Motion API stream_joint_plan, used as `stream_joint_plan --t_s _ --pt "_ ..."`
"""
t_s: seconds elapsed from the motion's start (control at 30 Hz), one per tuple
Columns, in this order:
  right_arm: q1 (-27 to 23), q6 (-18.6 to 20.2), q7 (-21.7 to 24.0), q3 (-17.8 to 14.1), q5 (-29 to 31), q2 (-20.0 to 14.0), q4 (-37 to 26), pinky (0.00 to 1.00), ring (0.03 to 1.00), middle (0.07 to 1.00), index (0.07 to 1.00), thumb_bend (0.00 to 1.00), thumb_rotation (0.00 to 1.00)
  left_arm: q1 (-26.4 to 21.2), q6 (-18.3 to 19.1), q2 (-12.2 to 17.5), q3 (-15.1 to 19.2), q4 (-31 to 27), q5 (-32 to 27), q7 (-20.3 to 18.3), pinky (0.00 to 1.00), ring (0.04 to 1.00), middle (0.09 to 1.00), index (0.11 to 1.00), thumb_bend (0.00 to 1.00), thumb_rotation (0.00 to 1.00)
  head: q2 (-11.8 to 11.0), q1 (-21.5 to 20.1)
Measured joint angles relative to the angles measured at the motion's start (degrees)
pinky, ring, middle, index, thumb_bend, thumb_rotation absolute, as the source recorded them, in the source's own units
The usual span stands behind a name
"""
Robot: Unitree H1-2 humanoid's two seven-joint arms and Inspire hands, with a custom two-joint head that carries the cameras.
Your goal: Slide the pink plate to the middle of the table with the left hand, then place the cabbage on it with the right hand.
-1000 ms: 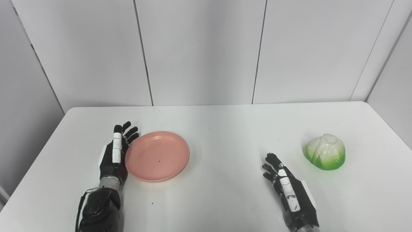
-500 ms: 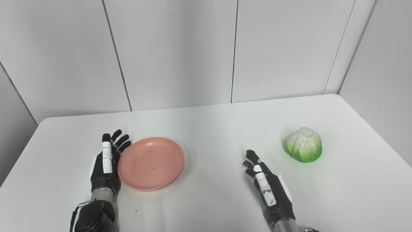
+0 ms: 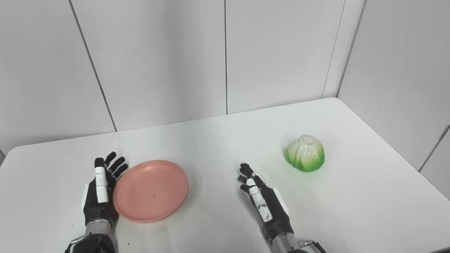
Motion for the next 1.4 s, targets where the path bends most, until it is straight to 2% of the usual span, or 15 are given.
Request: stream_joint_plan --t_s 0.07,0.23,0.33,0.53,0.67,0.73,0.8,0.87,1.03,1.1,1.13,1.17,1.23,1.3,1.4 --pt "0.0 0.0 0.0 0.0 0.0 0.0 0.0 0.92 0.928 0.941 0.916 0.91 0.93 0.0 0.0 -0.3 -0.1 -0.1 0.0 0.0 0.83 0.846 0.840 0.842 0.95 0.97 0.2 0.1" --pt "0.0 0.0 0.0 0.3 -0.4 0.0 0.1 0.91 0.930 0.943 0.921 0.87 0.93 0.0 1.3 -0.7 -0.8 -0.9 0.2 0.0 0.87 0.862 0.860 0.863 0.95 0.98 0.4 0.0" --pt "0.0 -0.2 -0.3 1.1 -3.1 -0.4 0.0 0.88 0.928 0.946 0.929 0.83 0.94 0.0 1.8 -0.7 -1.1 -1.2 0.3 0.0 0.86 0.863 0.859 0.862 0.95 0.98 0.7 0.4" --pt "0.2 -0.8 -2.1 3.2 -12.1 -1.8 -0.9 0.79 0.885 0.928 0.928 0.90 0.91 0.6 2.4 -0.7 -1.1 -2.4 0.3 0.0 0.86 0.876 0.863 0.858 0.97 0.97 0.5 0.4" --pt "-0.1 -0.5 -2.2 4.3 -19.8 -3.2 -6.1 0.78 0.855 0.914 0.938 0.93 0.86 1.0 2.5 -0.5 -0.9 -2.7 0.0 -0.1 0.87 0.860 0.847 0.849 0.98 0.95 0.8 0.4" --pt "-1.3 0.5 -2.2 4.0 -21.8 -3.4 -8.2 0.77 0.848 0.902 0.949 0.94 0.81 1.0 2.5 -0.4 -0.8 -2.6 0.0 -0.2 0.86 0.855 0.844 0.844 0.98 0.95 0.5 0.0" --pt "-2.8 3.9 -1.5 3.7 -22.8 -3.6 -10.7 0.74 0.838 0.907 0.957 0.96 0.74 1.0 2.5 -0.3 -0.8 -2.4 0.0 -0.5 0.85 0.856 0.850 0.843 0.98 0.96 0.2 -0.2" --pt "-4.4 7.1 0.1 3.4 -22.9 -3.9 -12.7 0.73 0.839 0.927 0.973 0.99 0.72 0.8 2.4 -0.1 -0.8 -2.1 0.0 -0.8 0.84 0.859 0.859 0.852 0.97 0.97 0.2 -0.2" --pt "-8.5 16.9 5.5 2.7 -23.8 -7.0 -18.0 0.72 0.880 0.979 0.983 1.00 0.64 0.1 2.2 0.2 -0.7 -1.1 0.0 -1.3 0.84 0.860 0.859 0.860 0.95 0.97 -0.3 -0.4" --pt "-10.4 19.8 8.3 2.1 -24.0 -9.1 -19.9 0.70 0.887 0.986 0.994 1.00 0.60 -0.1 2.1 0.2 -0.6 -0.8 0.0 -1.3 0.81 0.845 0.849 0.852 0.95 0.97 -0.3 -0.5" --pt "-11.7 21.1 10.3 1.6 -24.4 -10.4 -20.5 0.72 0.900 0.987 0.997 1.00 0.58 -0.1 2.1 0.2 -0.5 -0.8 0.0 -1.3 0.80 0.842 0.847 0.852 0.94 0.96 -0.3 -0.5" --pt "-13.0 22.0 13.0 0.8 -24.8 -11.6 -21.0 0.77 0.918 0.977 0.997 1.00 0.56 -0.1 2.1 0.2 -0.5 -0.8 0.0 -1.3 0.80 0.840 0.846 0.854 0.94 0.96 -0.3 -0.5" --pt "-16.1 22.7 18.2 -1.8 -26.9 -13.7 -21.7 0.79 0.929 0.967 0.990 1.00 0.54 -0.1 2.1 0.2 -0.5 -0.8 0.0 -1.3 0.81 0.841 0.847 0.859 0.94 0.96 0.0 -0.6" --pt "-19.2 22.9 25.4 -4.4 -31.3 -15.1 -22.1 0.75 0.915 0.960 0.981 1.00 0.53 -0.1 2.1 0.2 -0.6 -0.8 0.0 -1.3 0.80 0.839 0.846 0.862 0.94 0.96 0.0 -0.6" --pt "-22.8 23.1 36.6 -6.9 -38.9 -16.1 -22.2 0.68 0.895 0.958 0.967 1.00 0.46 -0.2 2.1 0.2 -0.6 -0.8 0.0 -1.3 0.80 0.838 0.844 0.863 0.93 0.97 0.0 -0.7"
